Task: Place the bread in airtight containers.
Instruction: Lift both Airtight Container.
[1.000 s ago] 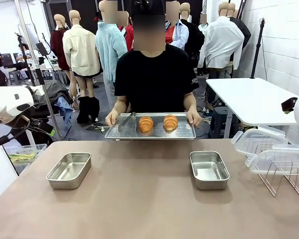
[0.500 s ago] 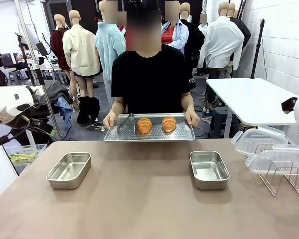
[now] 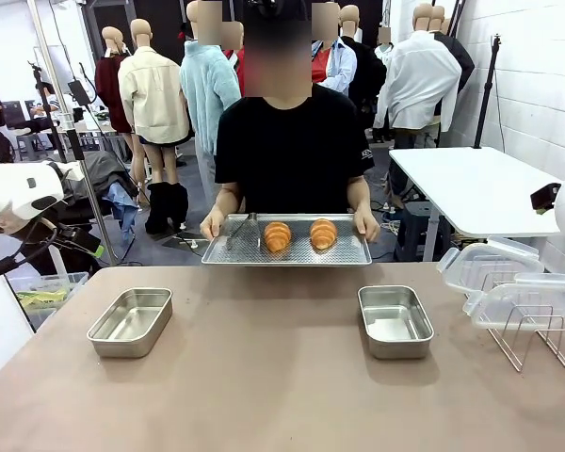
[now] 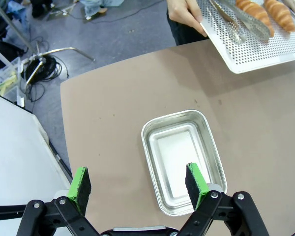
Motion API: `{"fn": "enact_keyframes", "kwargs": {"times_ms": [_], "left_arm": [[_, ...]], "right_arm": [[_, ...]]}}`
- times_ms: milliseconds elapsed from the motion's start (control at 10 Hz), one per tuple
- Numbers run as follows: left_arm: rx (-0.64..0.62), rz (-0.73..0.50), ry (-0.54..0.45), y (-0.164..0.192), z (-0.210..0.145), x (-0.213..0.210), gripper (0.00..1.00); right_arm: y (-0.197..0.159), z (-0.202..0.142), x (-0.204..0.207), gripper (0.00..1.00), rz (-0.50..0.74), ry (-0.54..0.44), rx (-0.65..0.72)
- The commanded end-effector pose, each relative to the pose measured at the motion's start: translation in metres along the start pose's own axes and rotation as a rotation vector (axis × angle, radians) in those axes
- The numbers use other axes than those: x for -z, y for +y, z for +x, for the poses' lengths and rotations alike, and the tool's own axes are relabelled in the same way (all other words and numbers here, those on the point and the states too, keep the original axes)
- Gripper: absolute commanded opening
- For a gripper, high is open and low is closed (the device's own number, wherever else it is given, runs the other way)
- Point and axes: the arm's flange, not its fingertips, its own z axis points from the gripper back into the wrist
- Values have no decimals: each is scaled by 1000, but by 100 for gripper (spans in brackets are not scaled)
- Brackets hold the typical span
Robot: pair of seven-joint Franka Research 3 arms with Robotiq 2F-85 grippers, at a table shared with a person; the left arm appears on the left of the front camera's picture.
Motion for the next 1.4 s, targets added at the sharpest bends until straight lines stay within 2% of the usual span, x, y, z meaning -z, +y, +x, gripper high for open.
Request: {"fn": "enact_keyframes", "kwargs": {"times_ms": [0, 200, 300, 400, 500, 600, 700, 900, 1000, 1300], "left_arm": [[-16, 3, 27, -4, 10, -15, 100], [28, 72, 58, -17, 34, -40, 100], [53, 47, 102, -21, 44, -46, 100], [46, 53, 147, -23, 53, -50, 100], [29, 74, 225, -24, 59, -50, 100], [-20, 51, 265, -20, 65, -41, 100], [-69, 43, 341, -14, 67, -25, 100], [-177, 81, 432, -6, 61, 4, 100], [-226, 48, 408, -4, 57, 15, 100], [-270, 4, 449, 0, 42, 51, 100]], "right_arm": [[16, 38, -11, 100, 40, 51, -17], [51, 99, -33, 100, 68, -6, -152], [72, 125, -41, 100, 68, 68, -226], [96, 142, -47, 100, 147, 127, -265], [126, 149, -41, 100, 162, 260, -255], [151, 145, -29, 100, 173, 378, -254], [174, 133, -22, 100, 140, 441, -240], [195, 90, -4, 100, 111, 544, -235], [196, 68, 6, 100, 108, 566, -216], [215, 5, 33, 100, 171, 597, -91]]}}
